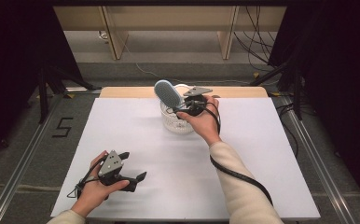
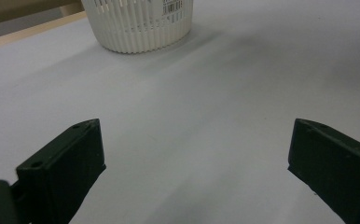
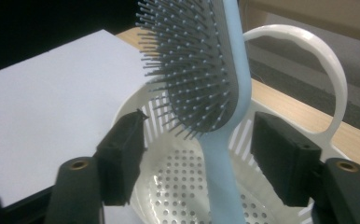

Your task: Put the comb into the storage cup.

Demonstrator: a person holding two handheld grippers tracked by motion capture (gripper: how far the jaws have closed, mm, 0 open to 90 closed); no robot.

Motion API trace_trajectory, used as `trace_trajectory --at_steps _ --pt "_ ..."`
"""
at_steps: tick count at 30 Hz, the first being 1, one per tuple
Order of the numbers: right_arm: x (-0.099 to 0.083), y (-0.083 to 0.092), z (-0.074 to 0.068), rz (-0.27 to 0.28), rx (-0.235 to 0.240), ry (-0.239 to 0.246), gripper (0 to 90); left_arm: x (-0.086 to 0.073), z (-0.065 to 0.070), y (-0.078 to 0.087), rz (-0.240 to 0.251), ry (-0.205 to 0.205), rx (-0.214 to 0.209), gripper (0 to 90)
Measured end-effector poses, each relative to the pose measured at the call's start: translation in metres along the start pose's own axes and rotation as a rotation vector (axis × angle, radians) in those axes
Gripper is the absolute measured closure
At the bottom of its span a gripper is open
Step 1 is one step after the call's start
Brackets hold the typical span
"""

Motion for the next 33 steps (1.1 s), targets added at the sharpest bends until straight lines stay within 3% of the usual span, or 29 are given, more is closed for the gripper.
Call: trace_trajectory --at_steps 9,18,33 --pt "-0.001 0.011 -0.001 0.007 0.021 0.011 25.6 0.000 0.000 0.000 -0.001 0.001 0.002 3.0" --pt "-0.007 0.027 0.006 0.022 0.025 0.004 24.6 0.000 -0.001 0.000 -0.002 0.001 0.006 3.0" --pt "-0.031 0.049 0.015 0.018 0.027 0.009 22.9 -0.001 -0.001 0.000 -0.004 0.006 0.008 3.1"
Point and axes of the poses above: each handheld gripper's, and its own axes: y roughly backward along the jaws, x roughly out of its top, z roughly to its right, the point moved 5 cm from there along -y, roughly forward along the jaws, and after that the axes turned 11 degrees about -y, right-handed, at the moved point
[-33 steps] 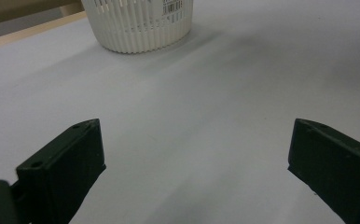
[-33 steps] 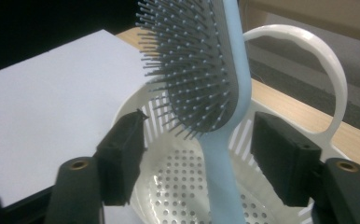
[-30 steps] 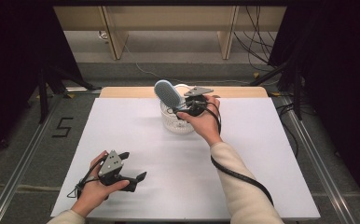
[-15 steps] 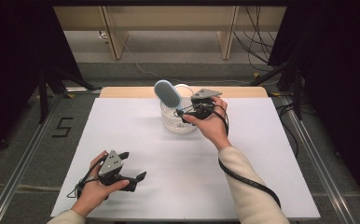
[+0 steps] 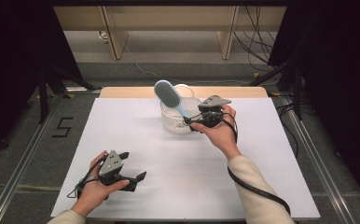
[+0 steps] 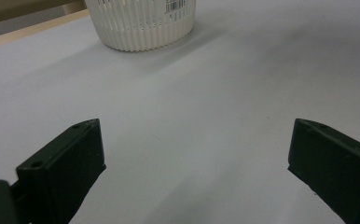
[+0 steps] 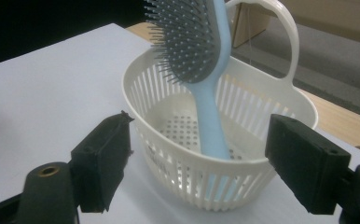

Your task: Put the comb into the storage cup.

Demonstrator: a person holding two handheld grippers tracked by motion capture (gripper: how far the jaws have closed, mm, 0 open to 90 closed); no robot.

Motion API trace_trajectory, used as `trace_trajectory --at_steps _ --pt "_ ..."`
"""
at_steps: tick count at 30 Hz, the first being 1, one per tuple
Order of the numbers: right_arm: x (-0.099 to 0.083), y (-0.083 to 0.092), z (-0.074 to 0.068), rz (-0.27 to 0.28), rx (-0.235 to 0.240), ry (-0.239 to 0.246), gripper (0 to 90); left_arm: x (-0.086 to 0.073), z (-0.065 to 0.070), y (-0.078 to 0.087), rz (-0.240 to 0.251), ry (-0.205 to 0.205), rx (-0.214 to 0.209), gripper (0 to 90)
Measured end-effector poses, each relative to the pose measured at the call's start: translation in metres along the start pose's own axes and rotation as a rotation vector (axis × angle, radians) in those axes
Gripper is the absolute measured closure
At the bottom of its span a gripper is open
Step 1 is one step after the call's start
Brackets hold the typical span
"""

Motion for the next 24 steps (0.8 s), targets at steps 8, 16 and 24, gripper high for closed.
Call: trace_trajectory --at_steps 8,16,24 --pt "-0.008 0.017 0.009 0.023 0.017 -0.018 19.7 0.000 0.000 0.000 -0.002 0.001 0.001 3.1" --pt "-0.028 0.036 0.018 0.030 0.026 -0.035 18.8 0.000 0.000 0.000 -0.001 0.000 0.003 3.1" --pt "-0.042 0.055 0.027 0.052 0.007 -0.051 18.8 0.000 -0.001 0.001 -0.002 0.001 0.006 3.1"
Point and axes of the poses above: each handheld gripper's, and its own axes: y roughly backward along the jaws, x roughly out of its top, z roughly to its right, the point moved 5 cm from there along -y, roughly forward along the jaws, and after that the axes turned 11 degrees about -y, right-handed, at the moved point
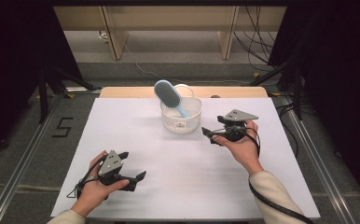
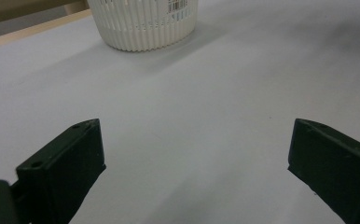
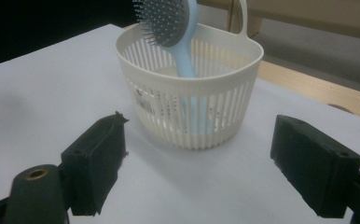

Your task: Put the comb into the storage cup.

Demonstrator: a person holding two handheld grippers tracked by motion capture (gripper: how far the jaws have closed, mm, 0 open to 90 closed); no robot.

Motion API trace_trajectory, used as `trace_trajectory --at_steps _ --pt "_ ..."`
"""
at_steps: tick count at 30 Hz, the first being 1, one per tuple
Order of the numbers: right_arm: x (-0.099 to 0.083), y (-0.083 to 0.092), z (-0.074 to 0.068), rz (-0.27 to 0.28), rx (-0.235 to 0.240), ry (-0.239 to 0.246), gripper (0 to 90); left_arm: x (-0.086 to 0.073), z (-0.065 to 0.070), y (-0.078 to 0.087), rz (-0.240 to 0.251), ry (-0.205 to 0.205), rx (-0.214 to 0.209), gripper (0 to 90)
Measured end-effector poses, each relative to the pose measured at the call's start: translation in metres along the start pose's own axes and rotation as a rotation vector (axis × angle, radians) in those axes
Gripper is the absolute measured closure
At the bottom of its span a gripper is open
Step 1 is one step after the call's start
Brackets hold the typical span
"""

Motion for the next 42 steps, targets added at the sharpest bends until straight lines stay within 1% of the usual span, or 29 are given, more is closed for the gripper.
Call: trace_trajectory --at_steps 6,10,14,20,26,33,42 --pt "-0.008 0.013 0.003 0.003 -0.005 0.002 18.8 0.000 0.000 0.000 0.001 -0.001 0.001 3.1" --pt "-0.012 0.018 0.005 0.001 -0.011 0.005 18.8 0.000 0.000 0.001 0.003 0.000 0.002 3.1" --pt "-0.015 0.022 0.005 0.000 -0.011 0.006 18.7 0.000 0.000 0.001 0.003 -0.002 0.002 3.1" --pt "-0.019 0.031 0.004 -0.002 -0.012 0.026 18.8 0.000 -0.001 0.001 0.002 -0.004 0.003 3.1" --pt "-0.024 0.040 0.003 0.010 0.003 0.035 19.1 0.000 -0.001 0.001 0.002 -0.005 0.005 3.2" --pt "-0.031 0.052 0.006 0.025 0.008 0.025 19.2 0.000 -0.001 0.001 0.000 -0.006 0.005 3.2" --pt "-0.044 0.065 0.009 0.019 0.010 0.011 19.2 0.000 -0.002 0.001 -0.002 -0.008 0.008 3.2"
Point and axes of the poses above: each handheld gripper's, and its own axes: y roughly backward along the jaws, x roughly out of its top, z roughly to its right, the point moved 5 cm from there along -y, roughly forward along the jaws, and after that the axes turned 11 degrees about -y, right-handed, at the moved point
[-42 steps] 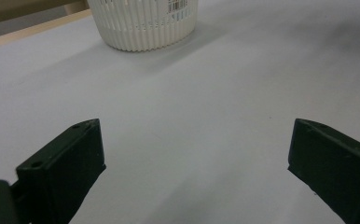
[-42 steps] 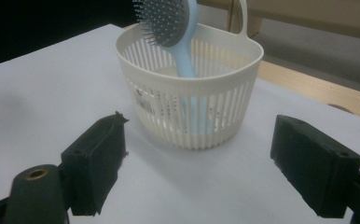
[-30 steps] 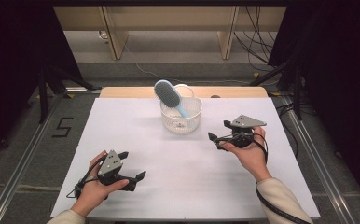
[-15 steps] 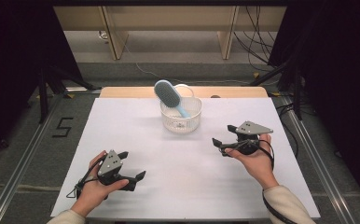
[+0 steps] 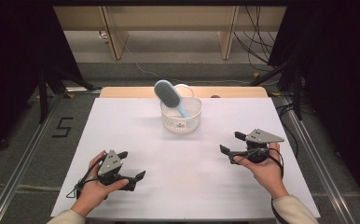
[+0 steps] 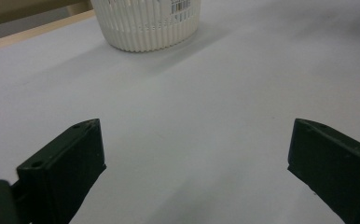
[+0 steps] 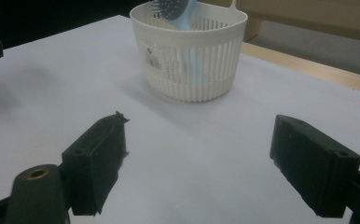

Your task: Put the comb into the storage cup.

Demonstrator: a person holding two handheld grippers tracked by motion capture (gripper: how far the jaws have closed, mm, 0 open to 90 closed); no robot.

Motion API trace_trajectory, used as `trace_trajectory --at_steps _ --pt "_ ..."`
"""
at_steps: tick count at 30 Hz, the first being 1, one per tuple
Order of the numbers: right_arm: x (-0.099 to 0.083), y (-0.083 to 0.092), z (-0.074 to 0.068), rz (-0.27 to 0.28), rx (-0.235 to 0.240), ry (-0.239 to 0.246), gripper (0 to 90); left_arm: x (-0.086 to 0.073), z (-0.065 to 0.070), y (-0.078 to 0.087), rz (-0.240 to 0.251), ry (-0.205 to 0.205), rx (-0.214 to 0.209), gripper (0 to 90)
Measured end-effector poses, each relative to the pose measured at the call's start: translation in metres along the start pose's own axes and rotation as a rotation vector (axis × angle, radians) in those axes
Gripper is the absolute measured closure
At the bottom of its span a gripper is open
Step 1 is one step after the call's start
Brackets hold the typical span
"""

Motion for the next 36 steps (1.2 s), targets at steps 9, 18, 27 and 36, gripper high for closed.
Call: trace_trajectory --at_steps 9,18,27,36 --pt "-0.011 0.009 -0.002 -0.010 0.010 0.000 19.1 0.000 0.000 0.000 0.000 -0.001 0.000 3.2" --pt "-0.019 0.019 0.000 -0.006 0.009 -0.008 19.1 0.000 0.000 0.000 0.000 0.001 0.002 3.2" --pt "-0.025 0.024 0.001 -0.012 0.004 -0.014 18.9 0.000 0.000 0.000 0.003 0.005 0.003 3.3" --pt "-0.033 0.032 0.005 -0.009 -0.002 -0.017 18.8 -0.001 0.000 0.000 -0.001 0.009 0.003 3.3"
Point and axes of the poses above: each handheld gripper's, and its own axes: y roughly backward along the jaws, x roughly out of its top, z roughly to its right, the point moved 5 cm from there along -y, roughly forward along the jaws, and after that the axes turned 11 degrees about -y, right-handed, at the moved point
